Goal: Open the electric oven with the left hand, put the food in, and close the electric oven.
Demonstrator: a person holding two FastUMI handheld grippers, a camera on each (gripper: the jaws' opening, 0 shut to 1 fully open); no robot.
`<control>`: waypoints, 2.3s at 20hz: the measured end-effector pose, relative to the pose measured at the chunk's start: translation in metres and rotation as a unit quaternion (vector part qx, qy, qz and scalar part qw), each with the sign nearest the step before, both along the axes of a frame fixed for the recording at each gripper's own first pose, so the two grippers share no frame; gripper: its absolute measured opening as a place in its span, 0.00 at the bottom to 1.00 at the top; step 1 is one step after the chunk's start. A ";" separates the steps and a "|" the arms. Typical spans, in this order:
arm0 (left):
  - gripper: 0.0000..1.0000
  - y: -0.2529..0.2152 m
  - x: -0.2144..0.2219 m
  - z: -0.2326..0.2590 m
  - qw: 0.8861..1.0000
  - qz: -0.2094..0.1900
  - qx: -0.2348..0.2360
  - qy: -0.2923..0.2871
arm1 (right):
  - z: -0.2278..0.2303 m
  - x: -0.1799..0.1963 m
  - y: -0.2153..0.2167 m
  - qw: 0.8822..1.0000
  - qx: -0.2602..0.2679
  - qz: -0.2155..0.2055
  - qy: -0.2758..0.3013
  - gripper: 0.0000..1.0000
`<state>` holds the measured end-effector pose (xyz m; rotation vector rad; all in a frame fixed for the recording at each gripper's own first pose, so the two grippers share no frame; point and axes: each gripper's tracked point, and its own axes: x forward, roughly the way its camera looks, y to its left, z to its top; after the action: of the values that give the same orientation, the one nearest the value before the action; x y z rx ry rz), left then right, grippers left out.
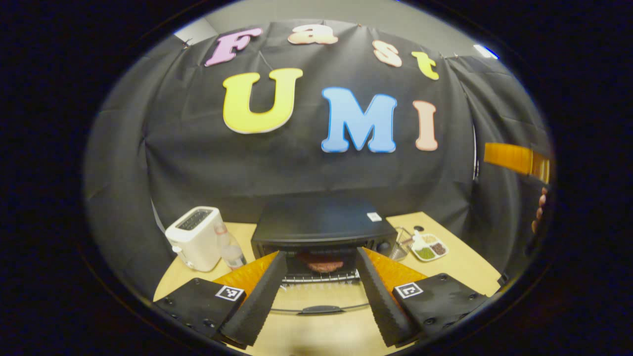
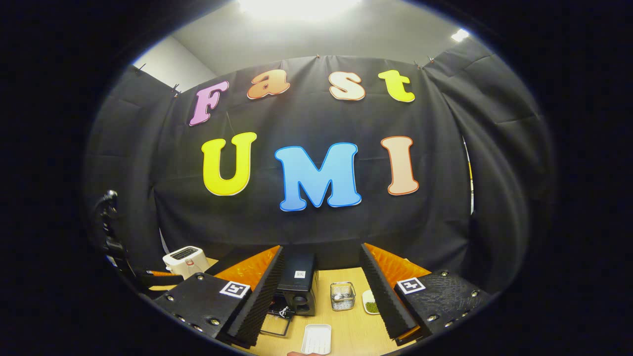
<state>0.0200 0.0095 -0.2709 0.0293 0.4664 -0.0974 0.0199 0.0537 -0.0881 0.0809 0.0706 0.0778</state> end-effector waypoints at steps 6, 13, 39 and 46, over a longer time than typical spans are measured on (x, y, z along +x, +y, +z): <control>0.92 0.004 -0.015 -0.087 0.993 0.003 0.004 0.114 | -0.010 0.004 -0.014 1.000 -0.005 -0.015 0.018 0.93; 0.92 0.012 -0.027 -0.169 0.975 0.019 0.007 0.223 | -0.020 0.001 -0.038 0.999 -0.008 -0.036 0.032 0.92; 0.95 0.007 -0.021 -0.263 0.923 0.012 0.023 0.385 | -0.048 -0.021 -0.070 0.993 -0.011 -0.092 0.067 0.93; 0.99 0.006 -0.022 -0.214 0.949 0.010 -0.003 0.315 | -0.055 -0.020 -0.051 0.995 -0.005 -0.072 0.074 0.93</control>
<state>-0.0021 0.0151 -0.4849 -0.0134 1.1074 -0.0873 -0.0002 0.0027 -0.1434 0.0817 0.2133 -0.0719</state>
